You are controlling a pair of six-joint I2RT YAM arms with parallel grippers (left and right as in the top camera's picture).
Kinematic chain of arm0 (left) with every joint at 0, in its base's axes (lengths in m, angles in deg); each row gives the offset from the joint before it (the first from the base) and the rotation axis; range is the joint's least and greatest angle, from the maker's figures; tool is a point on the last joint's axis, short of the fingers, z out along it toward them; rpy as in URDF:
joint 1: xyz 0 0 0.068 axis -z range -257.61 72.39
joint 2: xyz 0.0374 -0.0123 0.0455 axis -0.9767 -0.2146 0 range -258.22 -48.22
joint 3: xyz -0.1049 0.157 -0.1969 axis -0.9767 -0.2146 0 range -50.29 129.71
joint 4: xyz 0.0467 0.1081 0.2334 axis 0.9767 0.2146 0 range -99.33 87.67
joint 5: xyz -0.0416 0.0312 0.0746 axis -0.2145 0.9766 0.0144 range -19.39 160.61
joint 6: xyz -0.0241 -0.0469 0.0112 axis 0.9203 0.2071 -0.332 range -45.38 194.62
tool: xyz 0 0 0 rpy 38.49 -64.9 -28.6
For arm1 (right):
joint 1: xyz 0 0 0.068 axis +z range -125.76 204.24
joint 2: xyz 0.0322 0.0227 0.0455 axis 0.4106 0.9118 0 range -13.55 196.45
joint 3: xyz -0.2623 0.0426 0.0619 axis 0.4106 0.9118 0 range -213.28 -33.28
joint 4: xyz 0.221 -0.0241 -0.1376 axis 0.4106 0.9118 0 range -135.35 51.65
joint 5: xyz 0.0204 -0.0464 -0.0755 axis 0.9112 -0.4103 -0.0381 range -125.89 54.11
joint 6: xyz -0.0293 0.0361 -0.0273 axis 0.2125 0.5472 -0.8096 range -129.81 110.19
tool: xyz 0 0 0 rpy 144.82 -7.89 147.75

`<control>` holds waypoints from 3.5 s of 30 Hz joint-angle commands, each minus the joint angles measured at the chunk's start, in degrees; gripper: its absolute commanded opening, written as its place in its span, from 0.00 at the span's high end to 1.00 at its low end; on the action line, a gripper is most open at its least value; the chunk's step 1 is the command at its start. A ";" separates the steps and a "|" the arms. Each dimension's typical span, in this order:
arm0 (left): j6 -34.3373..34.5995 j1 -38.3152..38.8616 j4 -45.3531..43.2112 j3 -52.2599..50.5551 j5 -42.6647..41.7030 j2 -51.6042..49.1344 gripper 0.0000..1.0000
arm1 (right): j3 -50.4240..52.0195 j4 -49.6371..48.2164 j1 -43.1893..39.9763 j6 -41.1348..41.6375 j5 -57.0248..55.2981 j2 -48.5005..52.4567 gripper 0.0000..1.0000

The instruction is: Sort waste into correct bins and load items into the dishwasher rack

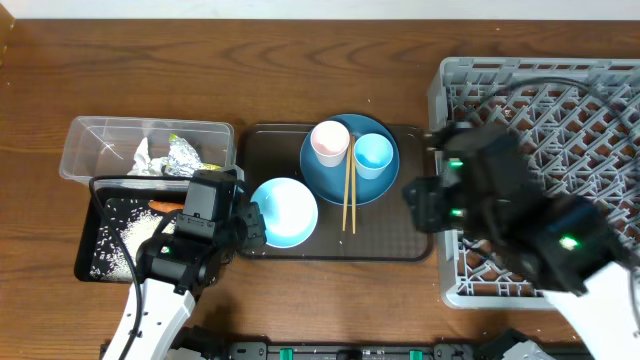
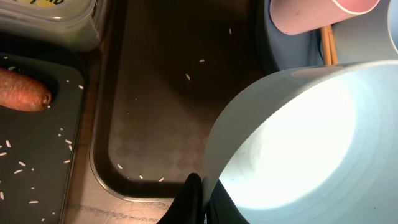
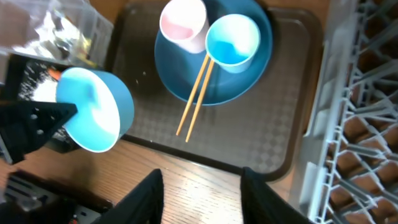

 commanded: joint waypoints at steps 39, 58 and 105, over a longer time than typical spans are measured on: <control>-0.37 0.17 0.09 0.00 0.68 0.31 0.93 | 0.31 -18.93 19.52 1.75 -8.98 29.66 0.99; -0.37 0.17 -0.20 0.00 0.68 0.31 0.49 | 0.31 -18.67 15.58 1.73 -18.36 29.66 0.99; -0.37 0.17 -2.27 0.00 -2.54 0.31 0.00 | 0.31 -26.62 -17.18 -35.93 -76.94 29.66 0.99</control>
